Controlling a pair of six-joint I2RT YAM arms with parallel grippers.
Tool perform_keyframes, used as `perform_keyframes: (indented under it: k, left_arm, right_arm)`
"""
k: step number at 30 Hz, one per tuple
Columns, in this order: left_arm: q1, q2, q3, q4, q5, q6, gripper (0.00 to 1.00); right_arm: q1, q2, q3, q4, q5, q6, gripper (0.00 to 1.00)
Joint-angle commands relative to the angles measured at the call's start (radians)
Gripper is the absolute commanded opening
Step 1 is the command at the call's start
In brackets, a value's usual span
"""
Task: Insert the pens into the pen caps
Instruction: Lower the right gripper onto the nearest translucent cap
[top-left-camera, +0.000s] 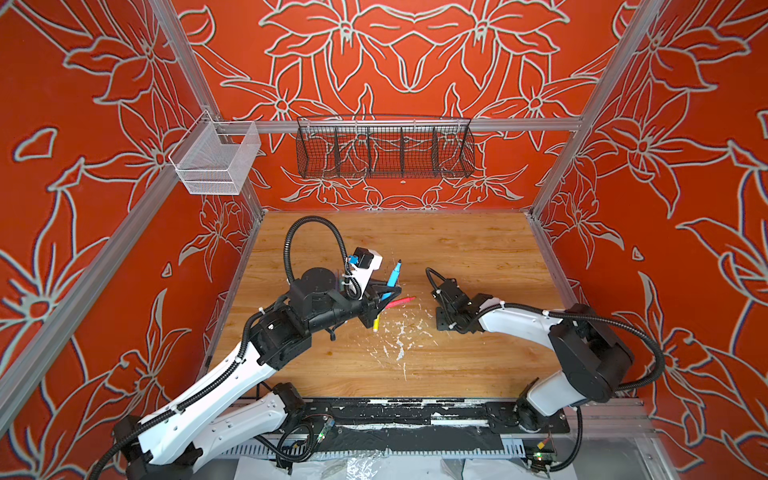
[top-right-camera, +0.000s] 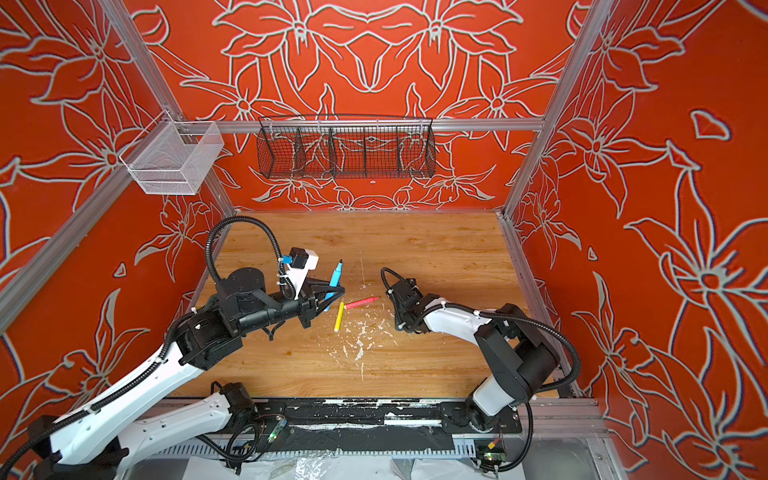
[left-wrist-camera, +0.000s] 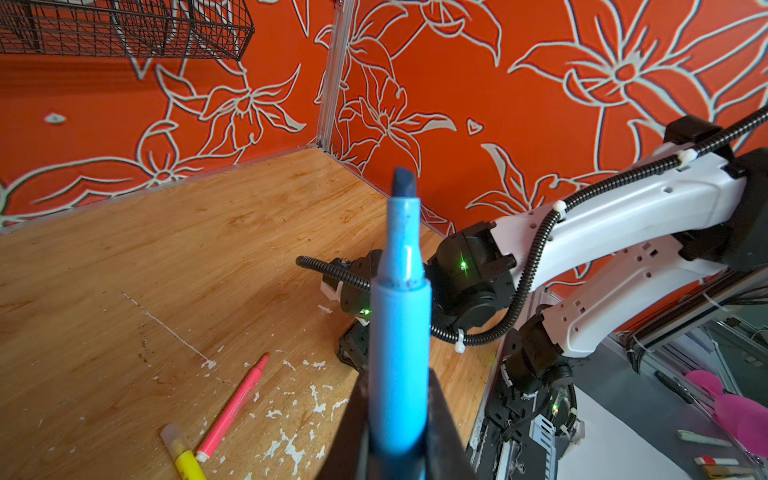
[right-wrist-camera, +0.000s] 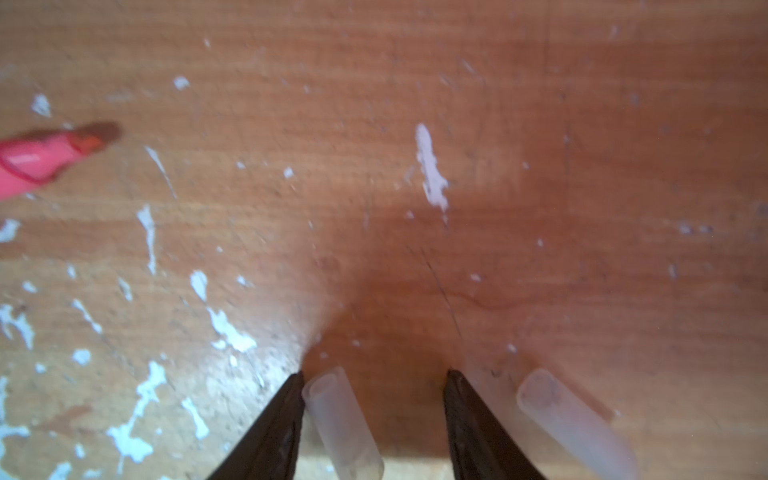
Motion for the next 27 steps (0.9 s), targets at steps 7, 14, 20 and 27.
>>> perform_keyframes:
  k: [7,14,20,27]
  left_arm:
    - [-0.003,-0.027,-0.015,0.02,0.006,0.009,0.0]
    - [-0.003,-0.032,-0.016,0.019,0.009,0.006,0.0]
    - [-0.003,-0.035,-0.02,0.023,0.009,0.008,0.0]
    - [-0.003,-0.031,-0.019,0.023,0.009,0.011,0.0]
  right_arm:
    - [-0.007,-0.039,-0.051,-0.05,-0.045,0.006,0.39]
    - [-0.017,0.002,-0.043,-0.046,-0.051,0.002,0.38]
    - [-0.019,0.034,-0.037,-0.018,-0.08,-0.001,0.36]
    - [-0.019,0.088,-0.016,-0.001,-0.104,-0.003,0.26]
